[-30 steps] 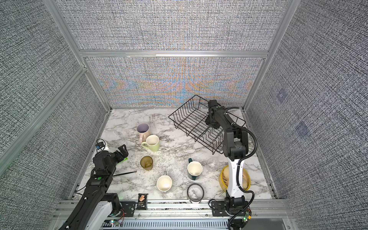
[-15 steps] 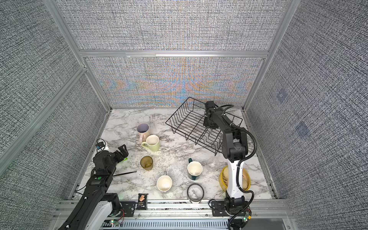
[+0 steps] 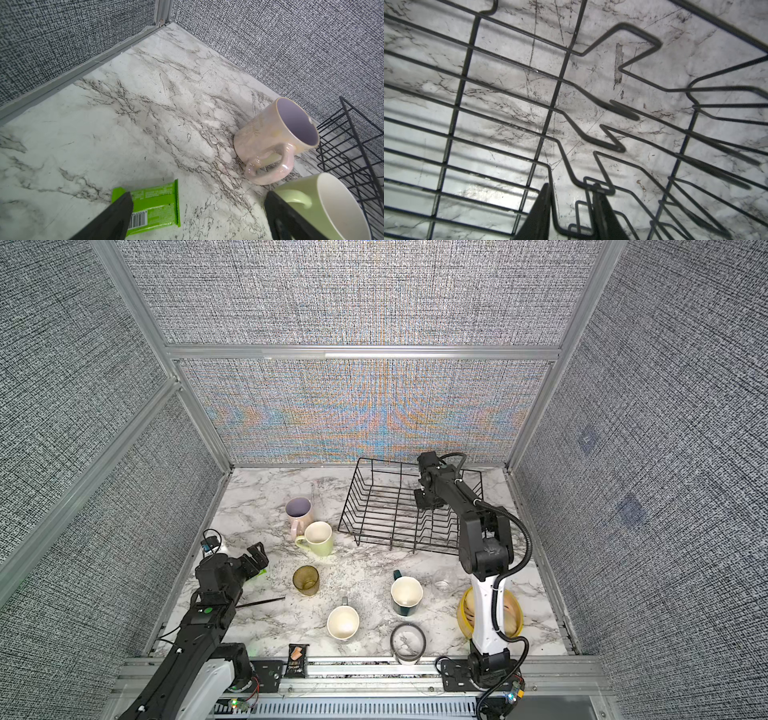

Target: Load the cups into the dish rack

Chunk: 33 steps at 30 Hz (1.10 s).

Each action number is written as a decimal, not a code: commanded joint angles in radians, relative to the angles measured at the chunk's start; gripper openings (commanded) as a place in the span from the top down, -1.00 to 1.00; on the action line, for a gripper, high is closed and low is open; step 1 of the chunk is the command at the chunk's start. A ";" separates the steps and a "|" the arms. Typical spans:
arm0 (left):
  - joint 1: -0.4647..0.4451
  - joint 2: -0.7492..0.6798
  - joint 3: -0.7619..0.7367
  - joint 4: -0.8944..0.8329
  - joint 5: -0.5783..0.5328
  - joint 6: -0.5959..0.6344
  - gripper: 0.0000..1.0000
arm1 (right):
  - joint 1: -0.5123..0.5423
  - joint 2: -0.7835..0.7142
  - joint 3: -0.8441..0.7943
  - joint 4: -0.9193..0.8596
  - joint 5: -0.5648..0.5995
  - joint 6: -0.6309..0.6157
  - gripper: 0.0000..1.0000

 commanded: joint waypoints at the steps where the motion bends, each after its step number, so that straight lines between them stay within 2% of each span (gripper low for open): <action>1: 0.002 0.001 0.009 0.024 0.007 0.000 -0.99 | 0.002 -0.003 0.007 0.040 0.020 -0.134 0.43; 6: 0.001 0.001 0.008 0.028 0.007 0.002 -0.99 | 0.002 -0.014 -0.035 0.098 -0.032 -0.237 0.40; 12: 0.001 0.007 0.009 0.025 -0.007 -0.001 -0.99 | 0.005 -0.024 -0.065 0.130 -0.138 -0.267 0.39; 18: 0.001 0.004 0.008 0.024 -0.019 -0.003 -0.99 | 0.032 -0.024 -0.055 0.139 -0.170 -0.262 0.36; 26: 0.001 -0.004 0.008 0.017 -0.018 -0.001 -0.99 | 0.089 -0.022 0.013 0.089 0.020 -0.205 0.13; 33: 0.002 -0.010 0.000 0.030 -0.006 -0.005 -0.99 | 0.091 -0.171 -0.043 0.073 0.060 -0.095 -0.01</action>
